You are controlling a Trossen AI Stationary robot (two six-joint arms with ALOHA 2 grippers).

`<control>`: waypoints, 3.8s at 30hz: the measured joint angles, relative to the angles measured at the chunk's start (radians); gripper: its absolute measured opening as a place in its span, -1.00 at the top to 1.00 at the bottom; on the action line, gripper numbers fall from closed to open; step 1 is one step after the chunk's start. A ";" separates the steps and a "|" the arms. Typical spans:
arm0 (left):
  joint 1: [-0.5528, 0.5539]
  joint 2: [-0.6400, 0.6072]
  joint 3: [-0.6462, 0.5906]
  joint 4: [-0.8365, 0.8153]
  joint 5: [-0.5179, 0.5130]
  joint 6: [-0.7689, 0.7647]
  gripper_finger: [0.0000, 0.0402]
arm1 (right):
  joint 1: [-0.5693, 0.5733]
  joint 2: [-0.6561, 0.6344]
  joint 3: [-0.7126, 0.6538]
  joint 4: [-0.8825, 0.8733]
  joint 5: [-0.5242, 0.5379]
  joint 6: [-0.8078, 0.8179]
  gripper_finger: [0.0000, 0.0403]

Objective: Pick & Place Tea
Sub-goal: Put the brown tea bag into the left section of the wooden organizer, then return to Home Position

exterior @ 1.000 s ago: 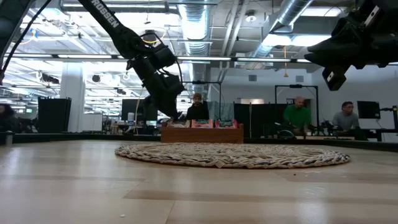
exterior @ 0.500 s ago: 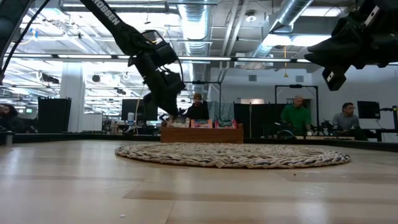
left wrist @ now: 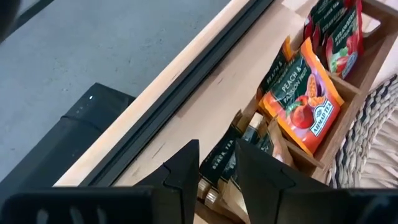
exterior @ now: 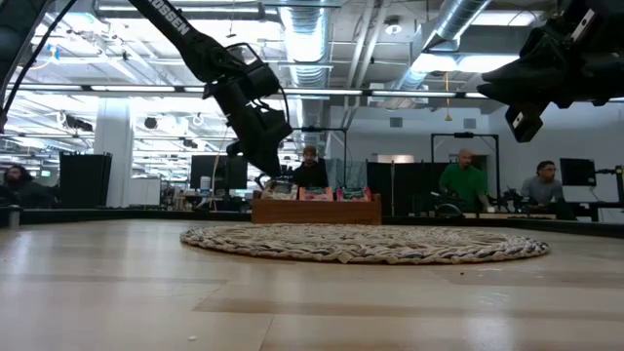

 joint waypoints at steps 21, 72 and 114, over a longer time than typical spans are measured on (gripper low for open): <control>0.000 0.032 0.000 -0.047 -0.024 0.018 0.52 | 0.000 0.000 0.000 0.000 0.000 0.000 0.65; -0.360 -1.427 -1.037 0.556 0.410 -0.449 0.52 | 0.002 -0.177 0.001 0.022 -0.160 -0.061 0.65; -0.399 -1.577 -1.248 0.596 0.227 -0.365 0.52 | 0.045 -0.164 -0.001 -0.190 0.046 -0.349 0.65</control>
